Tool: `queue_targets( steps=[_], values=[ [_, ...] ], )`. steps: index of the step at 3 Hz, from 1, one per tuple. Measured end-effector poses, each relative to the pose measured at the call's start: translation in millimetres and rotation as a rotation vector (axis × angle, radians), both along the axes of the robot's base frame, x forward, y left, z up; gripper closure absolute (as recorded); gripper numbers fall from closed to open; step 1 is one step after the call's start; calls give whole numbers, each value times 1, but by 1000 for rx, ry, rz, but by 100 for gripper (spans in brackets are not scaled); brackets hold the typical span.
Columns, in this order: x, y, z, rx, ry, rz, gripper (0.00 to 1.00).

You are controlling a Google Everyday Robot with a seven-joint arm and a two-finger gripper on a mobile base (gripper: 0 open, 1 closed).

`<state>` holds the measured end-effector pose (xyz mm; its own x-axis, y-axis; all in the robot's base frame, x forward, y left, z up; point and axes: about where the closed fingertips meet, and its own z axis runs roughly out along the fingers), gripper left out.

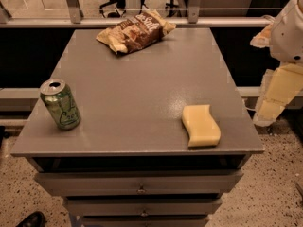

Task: Move sponge near brown chip bag

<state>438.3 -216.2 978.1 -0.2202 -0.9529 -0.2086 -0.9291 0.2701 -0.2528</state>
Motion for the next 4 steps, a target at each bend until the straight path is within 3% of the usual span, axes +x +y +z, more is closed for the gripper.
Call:
queue_targets(
  steps=[1, 2, 4],
  values=[
    [0, 0, 0, 0, 0, 0, 0],
    [6, 8, -29, 10, 28, -43, 0],
    [18, 43, -105, 63, 116, -242, 0]
  ],
)
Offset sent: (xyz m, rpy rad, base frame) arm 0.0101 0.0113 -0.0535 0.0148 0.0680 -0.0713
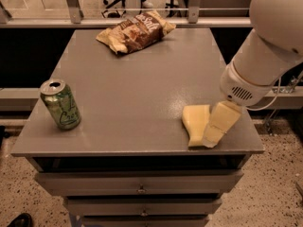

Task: Move sponge near brown chip bag

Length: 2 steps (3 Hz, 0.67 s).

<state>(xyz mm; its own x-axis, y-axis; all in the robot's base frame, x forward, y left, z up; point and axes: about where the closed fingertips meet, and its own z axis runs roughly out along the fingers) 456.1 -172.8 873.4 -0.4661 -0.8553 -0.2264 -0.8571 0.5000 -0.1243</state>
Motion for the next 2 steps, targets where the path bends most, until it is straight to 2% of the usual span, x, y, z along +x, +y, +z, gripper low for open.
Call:
queue_targets(
  steps=[1, 2],
  values=[
    [4, 24, -26, 23, 24, -83, 0],
    [9, 43, -44, 31, 28, -165, 17]
  ],
)
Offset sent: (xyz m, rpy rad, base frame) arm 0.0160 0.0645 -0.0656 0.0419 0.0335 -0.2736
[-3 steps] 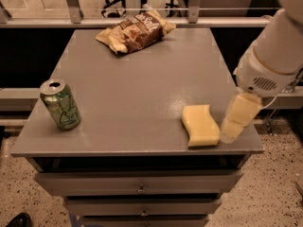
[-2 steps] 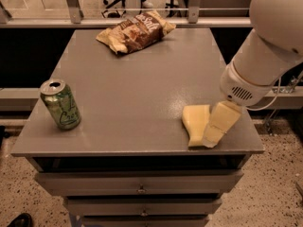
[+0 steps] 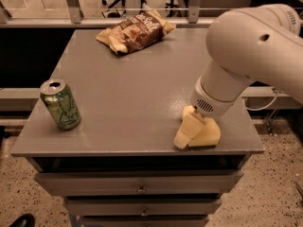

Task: Move sponge near brown chip bag

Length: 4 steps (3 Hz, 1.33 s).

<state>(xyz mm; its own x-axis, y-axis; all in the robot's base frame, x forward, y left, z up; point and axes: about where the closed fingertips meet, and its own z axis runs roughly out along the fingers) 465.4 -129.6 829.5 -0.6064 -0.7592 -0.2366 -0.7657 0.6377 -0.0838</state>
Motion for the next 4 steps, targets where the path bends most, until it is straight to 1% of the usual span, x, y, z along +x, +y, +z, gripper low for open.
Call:
queue_targets(
  steps=[1, 3, 4],
  values=[
    [10, 5, -6, -6, -16, -60, 56],
    [11, 5, -1, -6, -17, -60, 100],
    [37, 6, 12, -15, -58, -32, 100]
  ],
)
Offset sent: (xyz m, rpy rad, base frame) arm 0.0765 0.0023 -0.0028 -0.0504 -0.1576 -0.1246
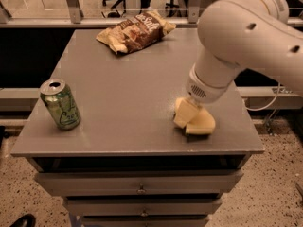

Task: Move sponge near brown chip bag

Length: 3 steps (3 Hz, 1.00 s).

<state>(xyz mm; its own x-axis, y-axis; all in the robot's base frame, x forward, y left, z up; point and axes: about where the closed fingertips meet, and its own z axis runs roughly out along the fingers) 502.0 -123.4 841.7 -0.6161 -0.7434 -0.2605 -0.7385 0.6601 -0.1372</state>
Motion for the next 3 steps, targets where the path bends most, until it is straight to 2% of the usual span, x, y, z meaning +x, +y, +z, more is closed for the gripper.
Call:
queue_targets(
  steps=[1, 3],
  values=[
    [39, 9, 39, 13, -94, 27, 100],
    [39, 15, 30, 39, -116, -8, 100]
  ],
)
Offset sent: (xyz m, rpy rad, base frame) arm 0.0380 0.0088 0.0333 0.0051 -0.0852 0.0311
